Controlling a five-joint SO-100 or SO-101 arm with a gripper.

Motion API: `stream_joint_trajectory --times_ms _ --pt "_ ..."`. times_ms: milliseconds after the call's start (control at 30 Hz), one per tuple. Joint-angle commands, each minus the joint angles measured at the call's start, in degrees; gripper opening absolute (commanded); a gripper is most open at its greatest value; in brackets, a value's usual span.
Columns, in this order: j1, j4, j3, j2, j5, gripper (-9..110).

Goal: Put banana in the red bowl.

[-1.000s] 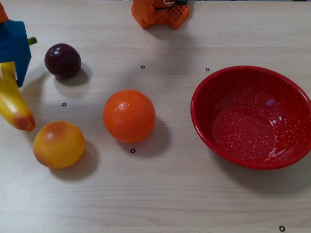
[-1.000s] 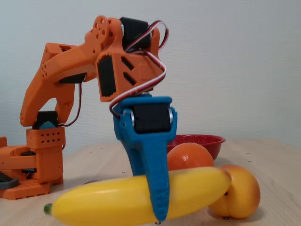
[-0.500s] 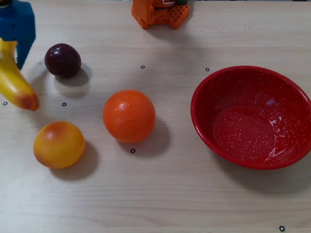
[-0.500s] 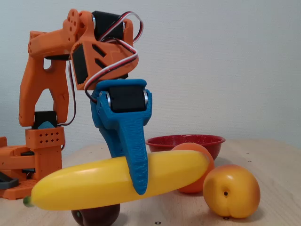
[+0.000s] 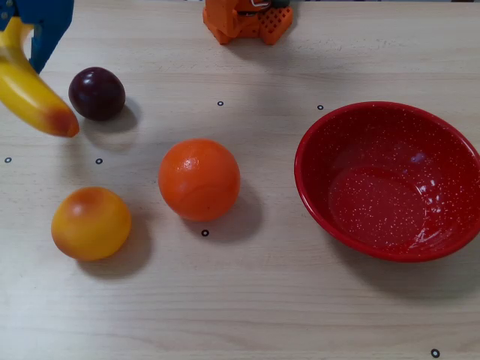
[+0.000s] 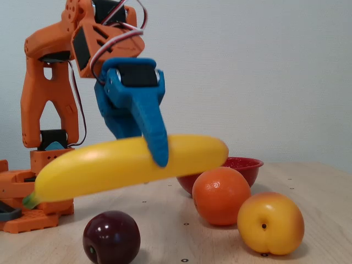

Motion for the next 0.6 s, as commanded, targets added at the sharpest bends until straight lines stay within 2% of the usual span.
stream_joint_trajectory --times_ms 0,567 --pt "-1.8 -2.4 -1.4 10.6 -1.8 0" --pt "-6.8 -4.0 22.9 35.6 -8.4 0"
